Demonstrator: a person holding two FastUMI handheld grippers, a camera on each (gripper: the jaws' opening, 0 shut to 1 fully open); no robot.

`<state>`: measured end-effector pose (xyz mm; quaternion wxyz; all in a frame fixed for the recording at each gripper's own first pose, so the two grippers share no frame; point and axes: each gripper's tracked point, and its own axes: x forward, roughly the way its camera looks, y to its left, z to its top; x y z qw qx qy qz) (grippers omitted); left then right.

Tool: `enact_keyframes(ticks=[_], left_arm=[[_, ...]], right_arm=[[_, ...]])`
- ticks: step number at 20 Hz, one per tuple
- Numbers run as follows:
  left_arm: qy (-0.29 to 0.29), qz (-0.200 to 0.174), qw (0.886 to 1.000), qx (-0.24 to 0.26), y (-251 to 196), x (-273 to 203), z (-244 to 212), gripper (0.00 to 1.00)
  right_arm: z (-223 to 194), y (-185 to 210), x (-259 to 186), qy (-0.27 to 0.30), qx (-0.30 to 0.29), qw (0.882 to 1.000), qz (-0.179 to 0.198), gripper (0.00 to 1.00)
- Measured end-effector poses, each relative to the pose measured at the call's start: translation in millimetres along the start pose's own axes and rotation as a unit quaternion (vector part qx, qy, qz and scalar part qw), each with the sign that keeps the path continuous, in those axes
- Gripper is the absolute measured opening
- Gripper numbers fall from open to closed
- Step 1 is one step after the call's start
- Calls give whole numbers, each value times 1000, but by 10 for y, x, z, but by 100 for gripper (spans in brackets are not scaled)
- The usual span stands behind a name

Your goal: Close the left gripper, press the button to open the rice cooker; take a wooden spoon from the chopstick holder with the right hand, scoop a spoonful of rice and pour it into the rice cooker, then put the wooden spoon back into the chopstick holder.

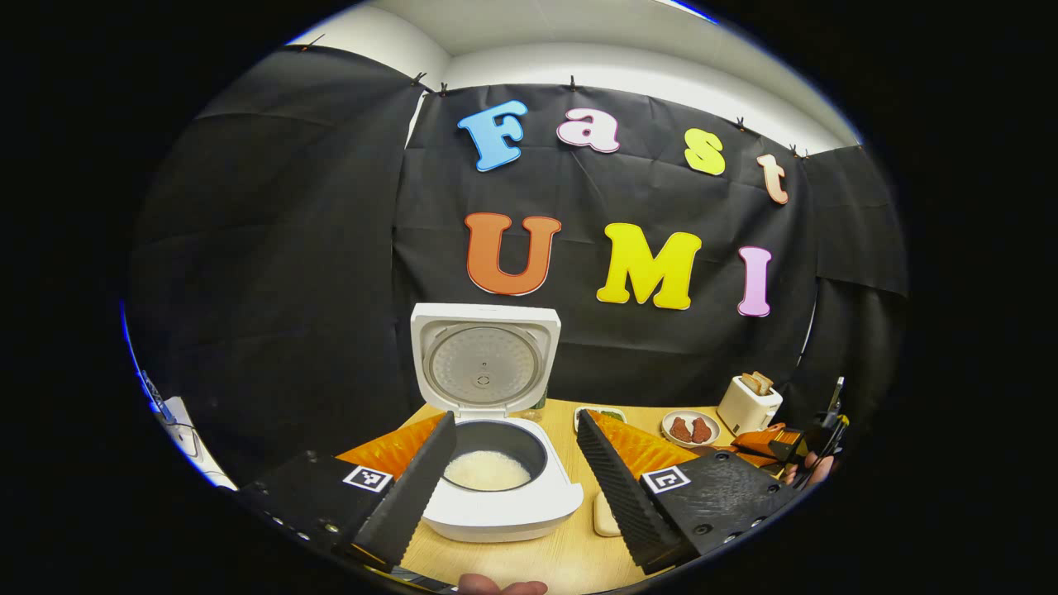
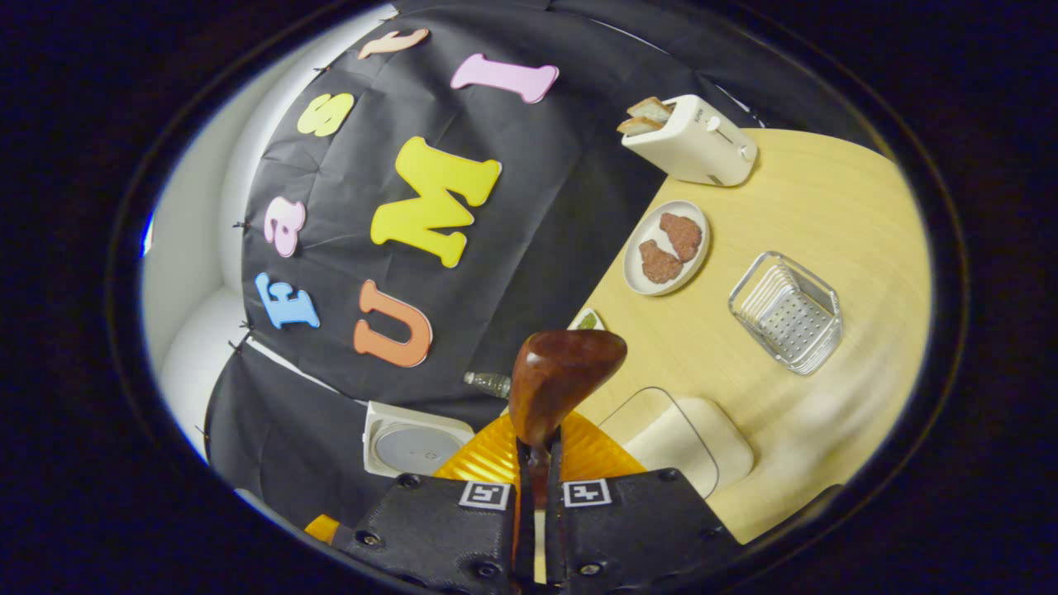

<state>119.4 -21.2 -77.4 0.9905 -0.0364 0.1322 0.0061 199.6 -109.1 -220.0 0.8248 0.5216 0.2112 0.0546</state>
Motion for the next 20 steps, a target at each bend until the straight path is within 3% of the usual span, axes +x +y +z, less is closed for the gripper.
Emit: enact_keyframes(ticks=[7,11,17,20], left_arm=[[-5,30,999,16,361,-157,-9,94],[3,35,999,24,589,-226,-77,94],[15,66,997,21,1041,-256,-121,94],[16,78,997,19,1250,-257,-152,94]], right_arm=[[-554,1006,643,65,-19,995,69,10],[-1006,1408,1144,97,-49,991,84,10],[-1584,1526,1695,129,-158,978,52,10],[-1728,1462,1866,130,-266,955,21,10]])
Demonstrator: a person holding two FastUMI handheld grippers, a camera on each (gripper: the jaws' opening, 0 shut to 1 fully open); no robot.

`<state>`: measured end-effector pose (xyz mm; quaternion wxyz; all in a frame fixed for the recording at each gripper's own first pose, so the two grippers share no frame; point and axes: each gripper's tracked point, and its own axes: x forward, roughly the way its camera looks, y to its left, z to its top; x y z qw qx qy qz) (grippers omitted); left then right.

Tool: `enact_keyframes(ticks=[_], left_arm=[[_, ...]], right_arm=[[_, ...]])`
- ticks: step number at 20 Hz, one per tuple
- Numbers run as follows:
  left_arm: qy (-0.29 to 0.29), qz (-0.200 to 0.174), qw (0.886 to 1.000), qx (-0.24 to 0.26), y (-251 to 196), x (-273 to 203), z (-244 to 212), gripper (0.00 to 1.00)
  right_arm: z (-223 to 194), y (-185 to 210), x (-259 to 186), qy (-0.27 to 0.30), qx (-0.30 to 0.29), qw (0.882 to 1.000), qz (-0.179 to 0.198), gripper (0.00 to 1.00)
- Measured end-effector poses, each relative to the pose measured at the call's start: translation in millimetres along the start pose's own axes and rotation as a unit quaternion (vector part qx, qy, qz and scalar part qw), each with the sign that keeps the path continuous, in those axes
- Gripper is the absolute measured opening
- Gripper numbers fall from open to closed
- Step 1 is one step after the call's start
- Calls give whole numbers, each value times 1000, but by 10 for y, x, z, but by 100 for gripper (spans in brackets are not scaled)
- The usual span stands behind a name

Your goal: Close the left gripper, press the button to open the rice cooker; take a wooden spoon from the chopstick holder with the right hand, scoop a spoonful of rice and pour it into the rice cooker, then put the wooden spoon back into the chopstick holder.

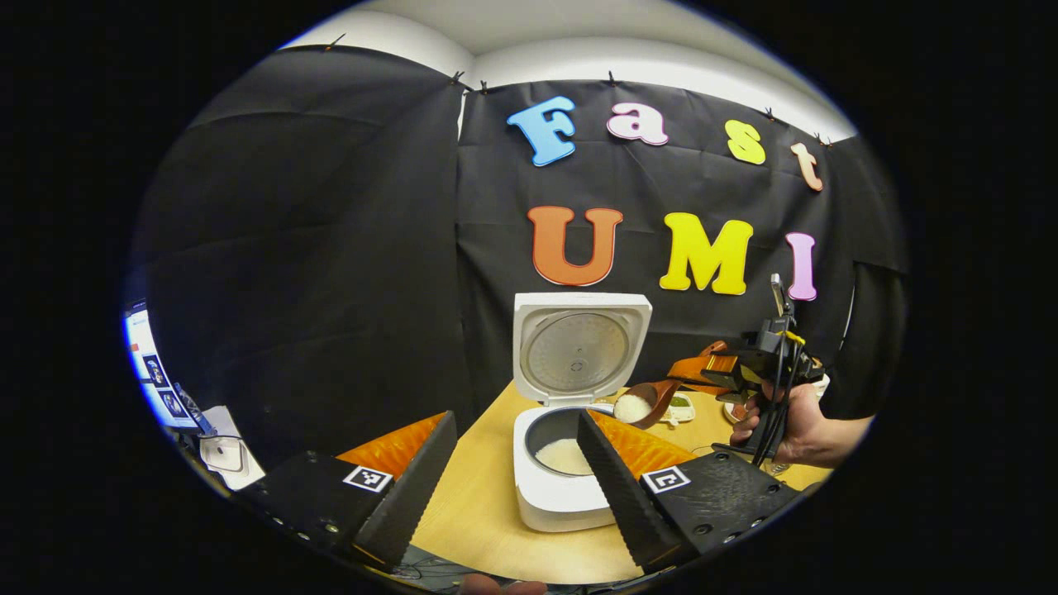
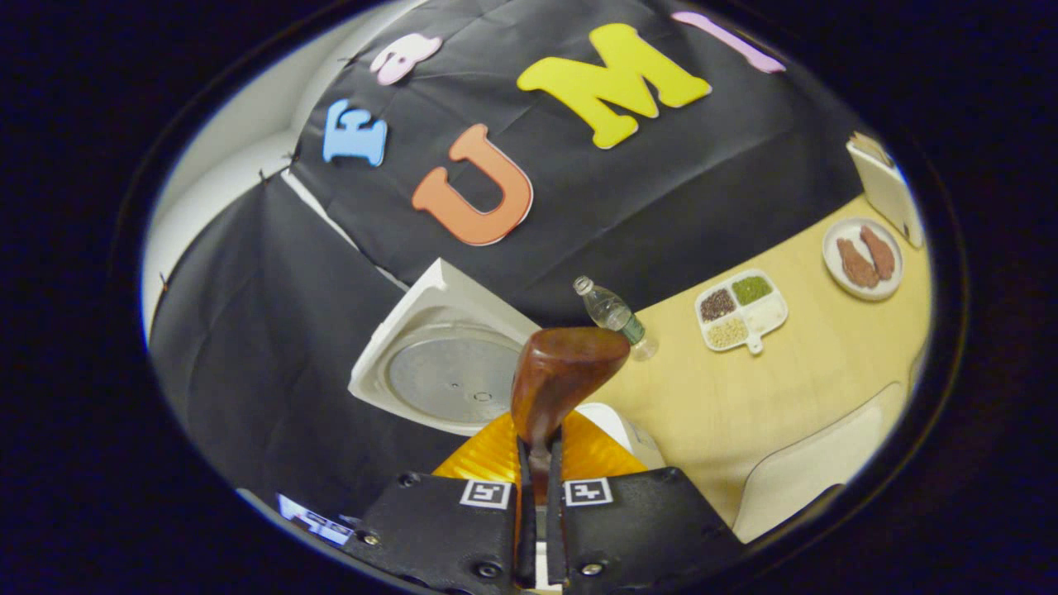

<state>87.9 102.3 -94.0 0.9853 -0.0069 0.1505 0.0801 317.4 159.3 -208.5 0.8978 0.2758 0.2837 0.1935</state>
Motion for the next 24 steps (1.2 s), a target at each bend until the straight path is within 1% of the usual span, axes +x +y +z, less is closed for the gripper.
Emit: enact_keyframes(ticks=[1,2,4,6,7,10,13,16,18,20,22,24], left_arm=[[0,6,1000,1,65,21,-4,94],[0,10,1000,2,118,37,-2,94],[2,15,1000,-1,220,56,-20,94],[4,17,1000,-4,257,72,-46,94],[3,17,1000,-5,269,76,-52,94],[-1,16,1000,-6,288,97,-22,94],[-1,14,1000,-5,302,122,-17,94],[-8,13,1000,-14,296,157,16,94],[-4,12,1000,-20,296,150,-44,94],[-4,14,1000,-20,312,155,-74,94],[-6,14,1000,-21,308,132,-60,94],[-9,13,1000,-25,323,137,-53,95]], right_arm=[[-47,22,60,4,-34,999,-12,10],[-89,56,101,10,-65,998,-16,10],[-159,109,157,18,-110,994,-22,10],[-185,129,197,21,-162,986,-31,10],[-198,158,214,21,-192,981,-35,10],[-189,273,224,12,-273,961,-39,10],[-169,397,210,-1,-332,943,-35,10],[-149,538,178,-13,-379,925,-27,10],[-144,614,174,-20,-400,916,-18,10],[-108,662,130,-33,-435,900,-14,10],[-139,782,71,-42,-474,879,-7,10],[-187,849,50,-45,-503,863,1,10]])
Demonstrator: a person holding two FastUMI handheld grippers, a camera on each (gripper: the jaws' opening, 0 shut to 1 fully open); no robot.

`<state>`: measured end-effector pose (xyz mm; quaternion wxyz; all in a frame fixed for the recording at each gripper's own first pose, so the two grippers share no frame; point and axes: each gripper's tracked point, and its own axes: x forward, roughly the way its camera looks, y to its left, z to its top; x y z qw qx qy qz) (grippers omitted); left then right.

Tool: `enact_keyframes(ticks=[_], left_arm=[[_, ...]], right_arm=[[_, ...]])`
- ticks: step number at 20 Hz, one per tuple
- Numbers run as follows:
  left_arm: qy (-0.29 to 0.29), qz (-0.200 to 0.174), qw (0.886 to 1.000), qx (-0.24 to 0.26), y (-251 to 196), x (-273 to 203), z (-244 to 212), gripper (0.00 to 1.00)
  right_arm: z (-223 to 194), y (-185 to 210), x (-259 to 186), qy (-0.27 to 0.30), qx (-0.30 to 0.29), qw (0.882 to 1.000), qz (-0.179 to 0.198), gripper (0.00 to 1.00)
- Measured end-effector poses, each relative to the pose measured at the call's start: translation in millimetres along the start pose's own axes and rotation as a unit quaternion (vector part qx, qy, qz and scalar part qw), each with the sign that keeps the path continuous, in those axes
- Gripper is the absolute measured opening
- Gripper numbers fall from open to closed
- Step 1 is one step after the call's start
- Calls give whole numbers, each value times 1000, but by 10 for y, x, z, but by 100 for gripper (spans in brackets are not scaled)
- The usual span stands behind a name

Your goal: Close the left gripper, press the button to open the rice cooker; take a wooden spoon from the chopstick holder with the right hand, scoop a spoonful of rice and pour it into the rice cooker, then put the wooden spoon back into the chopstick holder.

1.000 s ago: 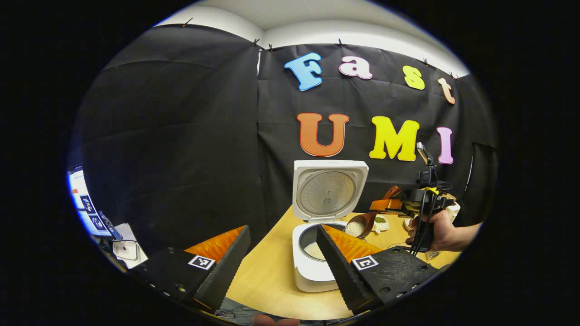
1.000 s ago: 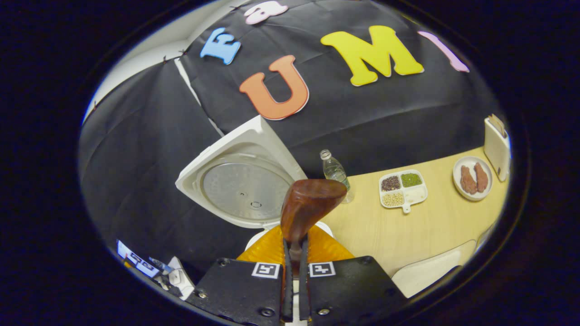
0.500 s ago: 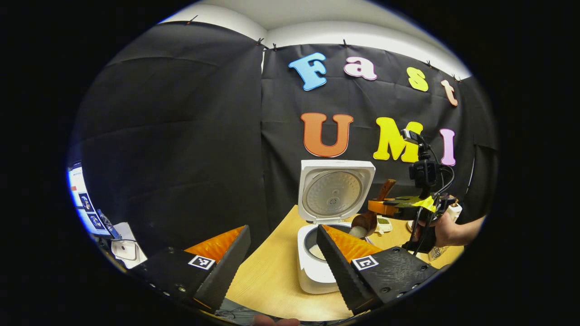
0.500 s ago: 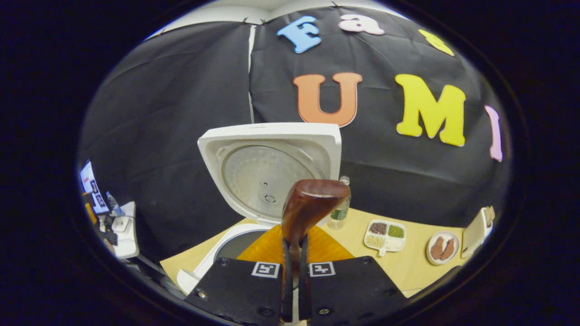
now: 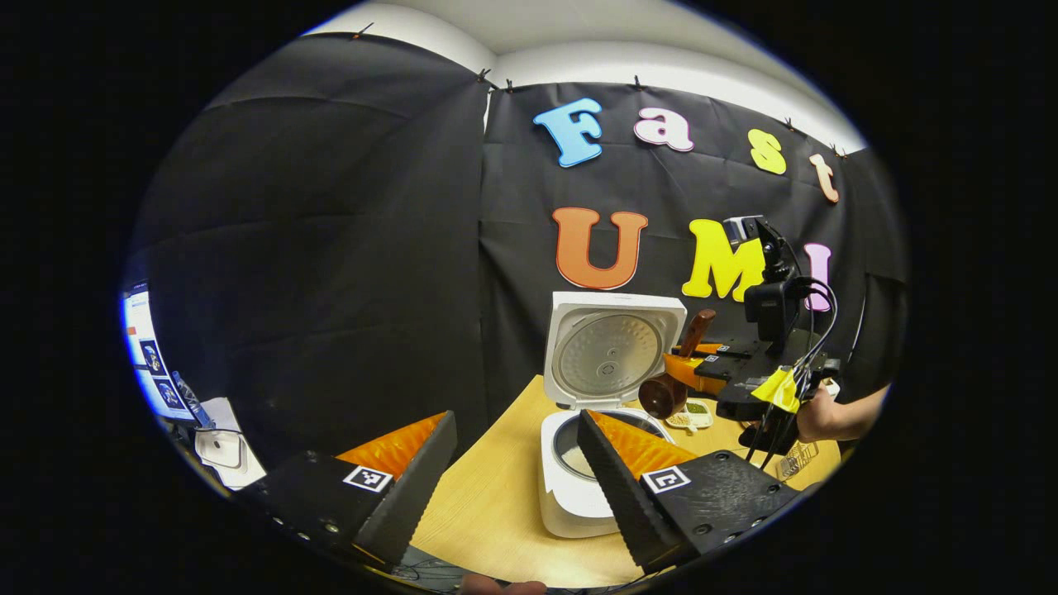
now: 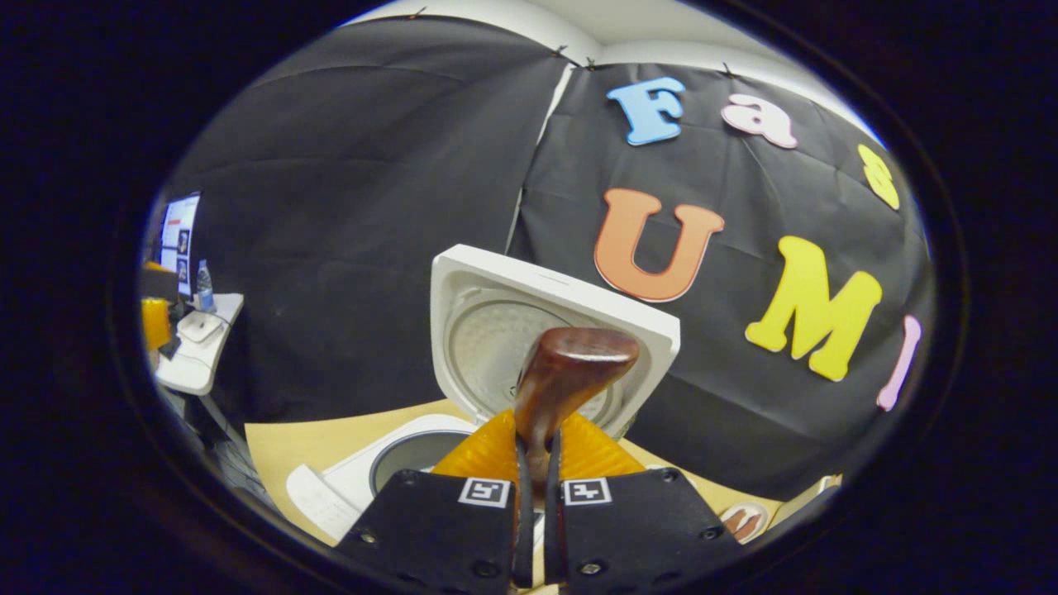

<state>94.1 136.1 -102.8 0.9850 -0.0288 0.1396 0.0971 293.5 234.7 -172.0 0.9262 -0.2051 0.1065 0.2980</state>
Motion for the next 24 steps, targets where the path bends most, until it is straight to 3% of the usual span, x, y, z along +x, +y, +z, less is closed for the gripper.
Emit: enact_keyframes(ticks=[6,15,19,24], left_arm=[[-1,-3,1000,-11,-54,-46,-31,94],[-8,-26,1000,-13,-340,-212,-28,94],[-10,-55,998,0,-679,-288,-27,94],[-15,-101,995,3,-1172,-280,3,94]], right_arm=[[56,40,-92,-12,-17,1000,7,10],[214,-413,-572,-38,113,993,-4,10],[160,-791,-1047,-37,180,983,-24,10],[-200,-1472,-1818,-28,274,958,-76,11]])
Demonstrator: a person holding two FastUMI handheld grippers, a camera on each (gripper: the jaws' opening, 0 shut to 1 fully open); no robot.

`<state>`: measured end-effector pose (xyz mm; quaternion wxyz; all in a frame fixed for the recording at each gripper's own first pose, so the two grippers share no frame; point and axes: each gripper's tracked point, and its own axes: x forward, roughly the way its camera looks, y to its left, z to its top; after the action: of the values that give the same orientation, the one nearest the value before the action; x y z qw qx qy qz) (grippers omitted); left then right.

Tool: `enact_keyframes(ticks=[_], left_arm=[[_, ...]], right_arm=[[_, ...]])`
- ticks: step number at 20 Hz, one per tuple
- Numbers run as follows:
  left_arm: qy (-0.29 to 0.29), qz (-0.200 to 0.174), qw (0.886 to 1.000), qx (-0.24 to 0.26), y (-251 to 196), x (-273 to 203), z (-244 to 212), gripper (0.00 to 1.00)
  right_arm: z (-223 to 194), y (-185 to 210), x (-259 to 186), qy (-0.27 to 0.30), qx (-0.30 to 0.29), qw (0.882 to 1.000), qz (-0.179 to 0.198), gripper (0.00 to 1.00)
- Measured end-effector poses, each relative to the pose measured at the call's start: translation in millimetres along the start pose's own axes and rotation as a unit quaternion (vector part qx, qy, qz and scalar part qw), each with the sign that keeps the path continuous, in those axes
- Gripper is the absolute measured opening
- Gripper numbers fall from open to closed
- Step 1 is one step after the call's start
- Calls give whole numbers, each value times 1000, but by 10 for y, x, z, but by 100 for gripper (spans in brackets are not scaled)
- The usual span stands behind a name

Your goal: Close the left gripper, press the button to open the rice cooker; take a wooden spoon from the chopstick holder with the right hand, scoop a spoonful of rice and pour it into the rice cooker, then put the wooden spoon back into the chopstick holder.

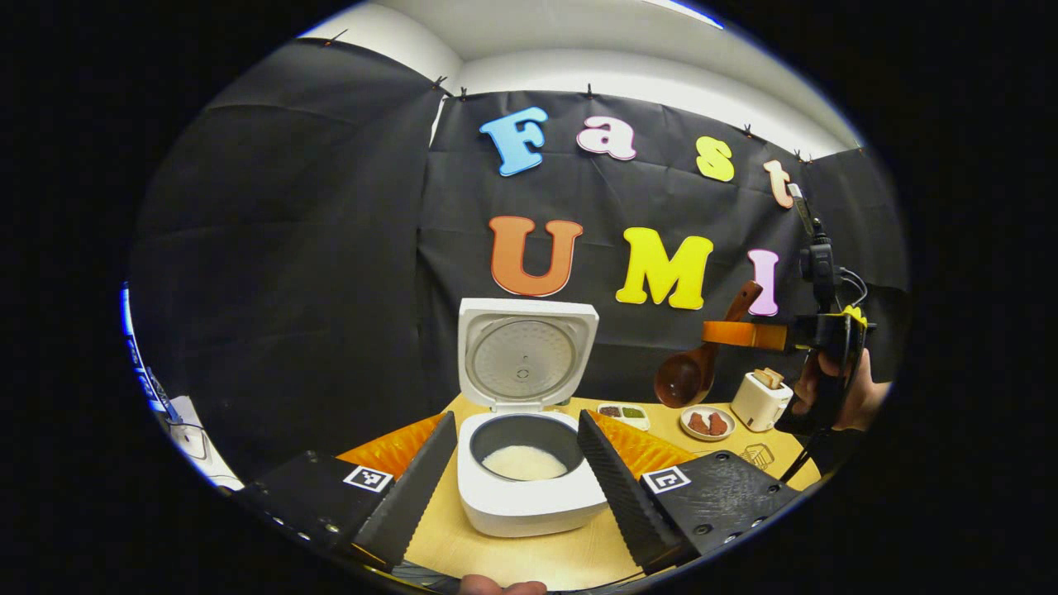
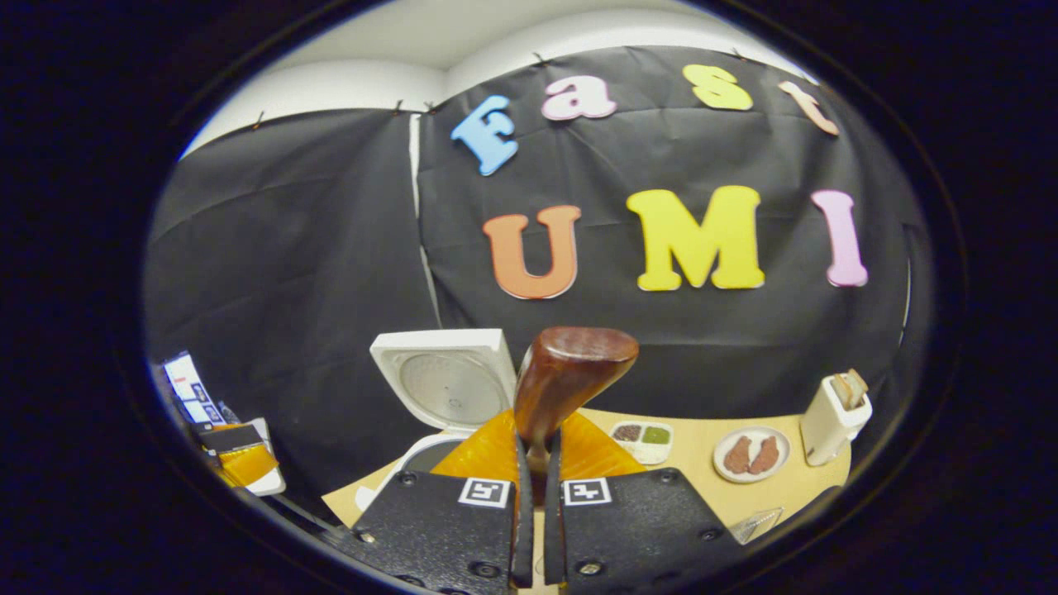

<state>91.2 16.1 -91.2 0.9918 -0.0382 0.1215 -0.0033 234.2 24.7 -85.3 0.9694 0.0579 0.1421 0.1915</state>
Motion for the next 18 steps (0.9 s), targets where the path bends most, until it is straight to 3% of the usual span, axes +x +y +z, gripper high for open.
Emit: enact_keyframes(ticks=[5,9,13,18], left_arm=[[7,-42,999,3,-468,94,-96,94],[11,-61,998,11,-770,197,-87,94],[20,-73,997,2,-1026,321,-119,94],[36,-78,996,6,-1241,457,-181,94]], right_arm=[[-47,-1156,-729,-10,55,994,-97,10],[-385,-1951,-1122,13,77,982,-172,10],[-858,-2558,-1196,45,91,970,-220,11],[-1465,-3052,-1003,76,111,961,-243,10]])
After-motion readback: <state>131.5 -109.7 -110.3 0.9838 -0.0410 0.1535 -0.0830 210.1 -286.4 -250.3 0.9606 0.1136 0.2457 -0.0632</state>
